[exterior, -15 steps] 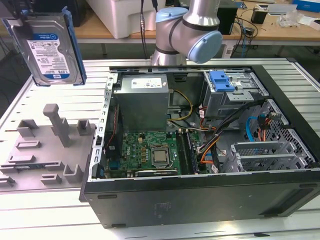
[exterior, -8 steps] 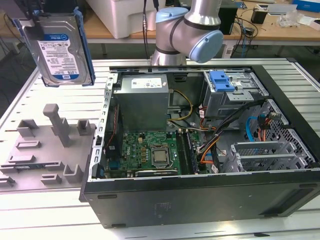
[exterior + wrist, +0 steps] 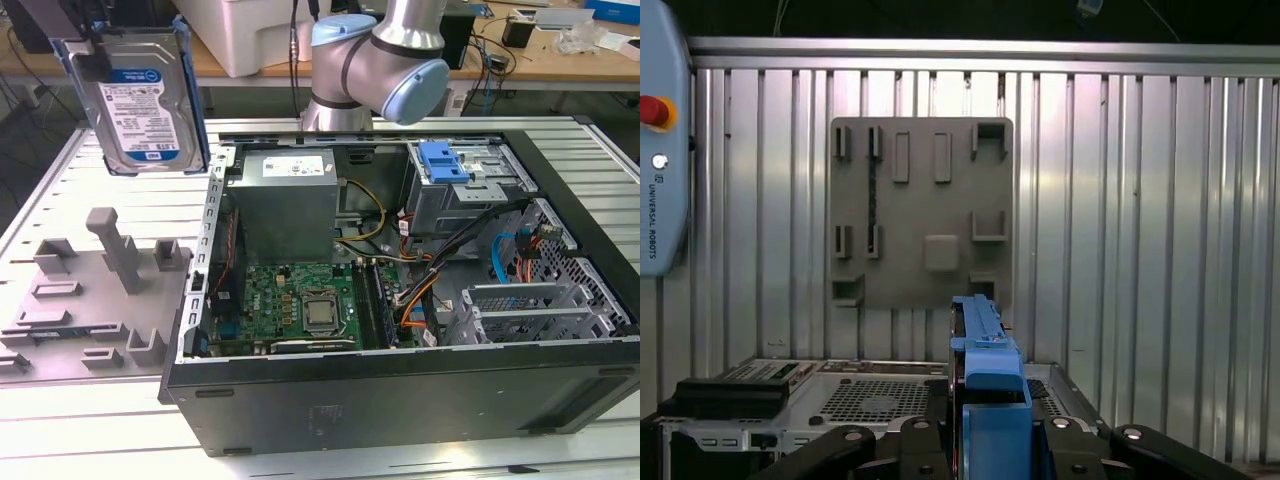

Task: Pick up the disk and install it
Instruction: 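Pick up the disk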

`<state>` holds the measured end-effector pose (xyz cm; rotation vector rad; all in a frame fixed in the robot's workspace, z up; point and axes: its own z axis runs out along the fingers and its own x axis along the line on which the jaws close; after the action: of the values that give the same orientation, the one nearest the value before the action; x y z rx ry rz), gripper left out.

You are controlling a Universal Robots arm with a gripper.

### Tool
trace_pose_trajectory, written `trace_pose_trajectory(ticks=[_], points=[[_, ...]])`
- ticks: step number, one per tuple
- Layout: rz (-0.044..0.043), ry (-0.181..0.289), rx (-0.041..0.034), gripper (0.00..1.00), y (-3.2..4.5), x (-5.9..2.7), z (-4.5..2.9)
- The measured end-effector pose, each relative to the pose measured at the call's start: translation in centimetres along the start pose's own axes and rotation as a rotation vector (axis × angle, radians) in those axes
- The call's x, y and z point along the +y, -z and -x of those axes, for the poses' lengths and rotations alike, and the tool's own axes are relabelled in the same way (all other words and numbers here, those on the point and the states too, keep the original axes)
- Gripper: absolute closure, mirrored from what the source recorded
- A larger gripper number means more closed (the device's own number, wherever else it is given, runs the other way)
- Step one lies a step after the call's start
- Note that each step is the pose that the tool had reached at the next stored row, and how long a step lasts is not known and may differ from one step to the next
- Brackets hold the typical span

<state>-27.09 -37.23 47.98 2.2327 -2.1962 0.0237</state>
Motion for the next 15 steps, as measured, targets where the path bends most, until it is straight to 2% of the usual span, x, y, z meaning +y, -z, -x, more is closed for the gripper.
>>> trace_pose_trajectory(ticks=[2,10,15], points=[[0.0000,0.000,0.0000,0.63,0.04,-0.80,-0.22],[0.0001,0.000,0.0001,0.63,0.15,-2.94,-0.91],[0.0000,0.000,0.0000,0.63,0.20,-3.27,-2.77]])
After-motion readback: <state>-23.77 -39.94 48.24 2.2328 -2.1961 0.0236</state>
